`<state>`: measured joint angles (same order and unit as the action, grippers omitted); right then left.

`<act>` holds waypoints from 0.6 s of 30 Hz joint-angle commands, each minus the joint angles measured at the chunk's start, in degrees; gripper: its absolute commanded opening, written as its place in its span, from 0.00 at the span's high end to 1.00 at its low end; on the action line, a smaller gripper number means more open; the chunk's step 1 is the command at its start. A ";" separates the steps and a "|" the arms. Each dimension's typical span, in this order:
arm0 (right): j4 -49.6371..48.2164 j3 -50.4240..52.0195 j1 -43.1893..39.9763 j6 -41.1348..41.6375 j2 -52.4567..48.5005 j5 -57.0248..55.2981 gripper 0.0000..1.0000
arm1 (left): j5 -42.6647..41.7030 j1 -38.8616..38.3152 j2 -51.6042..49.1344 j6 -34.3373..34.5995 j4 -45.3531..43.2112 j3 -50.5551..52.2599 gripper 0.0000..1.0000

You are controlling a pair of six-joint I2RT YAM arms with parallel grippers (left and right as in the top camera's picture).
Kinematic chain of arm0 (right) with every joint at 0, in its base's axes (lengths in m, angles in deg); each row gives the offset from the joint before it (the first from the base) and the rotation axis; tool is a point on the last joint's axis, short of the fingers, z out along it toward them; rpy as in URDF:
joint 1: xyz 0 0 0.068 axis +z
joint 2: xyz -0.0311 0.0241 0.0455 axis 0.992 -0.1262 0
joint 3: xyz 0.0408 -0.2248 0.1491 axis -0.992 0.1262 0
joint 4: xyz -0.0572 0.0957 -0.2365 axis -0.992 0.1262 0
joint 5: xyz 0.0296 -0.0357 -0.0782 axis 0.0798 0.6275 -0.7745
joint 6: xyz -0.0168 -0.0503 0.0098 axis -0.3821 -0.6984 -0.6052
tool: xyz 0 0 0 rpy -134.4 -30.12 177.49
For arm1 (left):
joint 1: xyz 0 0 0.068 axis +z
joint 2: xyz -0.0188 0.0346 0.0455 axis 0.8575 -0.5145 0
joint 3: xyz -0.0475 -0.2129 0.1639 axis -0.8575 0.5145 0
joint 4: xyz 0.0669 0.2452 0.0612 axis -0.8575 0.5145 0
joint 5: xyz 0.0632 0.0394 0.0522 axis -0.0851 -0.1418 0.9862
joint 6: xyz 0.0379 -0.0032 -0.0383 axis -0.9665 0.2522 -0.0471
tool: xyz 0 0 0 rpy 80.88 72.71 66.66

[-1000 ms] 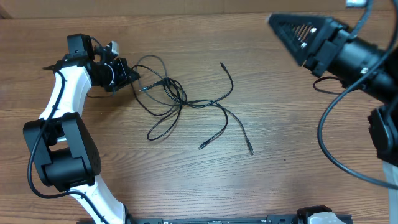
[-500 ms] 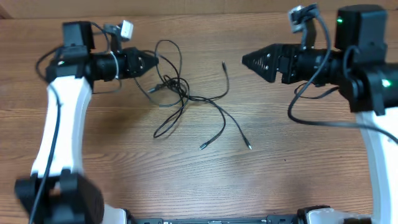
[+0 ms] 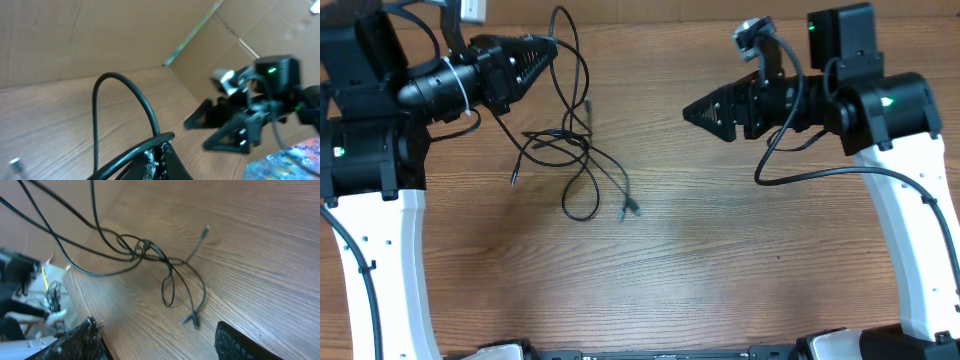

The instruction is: Untangle cables

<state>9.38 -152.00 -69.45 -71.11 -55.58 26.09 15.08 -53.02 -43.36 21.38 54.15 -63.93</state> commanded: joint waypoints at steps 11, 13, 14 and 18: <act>-7.48 -0.02 12.39 -14.93 -0.52 0.15 0.35 | 3.74 -3.28 0.61 17.09 -3.91 -3.10 0.96; -10.25 -0.02 13.70 -14.91 -0.50 0.48 0.35 | 7.91 -4.55 0.57 19.89 -2.91 -3.10 0.96; -11.47 -0.02 14.23 -14.93 -0.50 0.63 0.35 | 9.22 -5.20 0.52 20.79 -2.62 -3.10 0.96; -15.98 -0.02 15.63 -14.88 -0.52 0.63 0.34 | 13.55 -8.55 0.52 25.29 -2.05 -3.10 0.96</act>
<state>-5.20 -152.00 -54.61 -84.91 -56.02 26.31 23.49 -59.55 -43.38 41.30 52.16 -65.33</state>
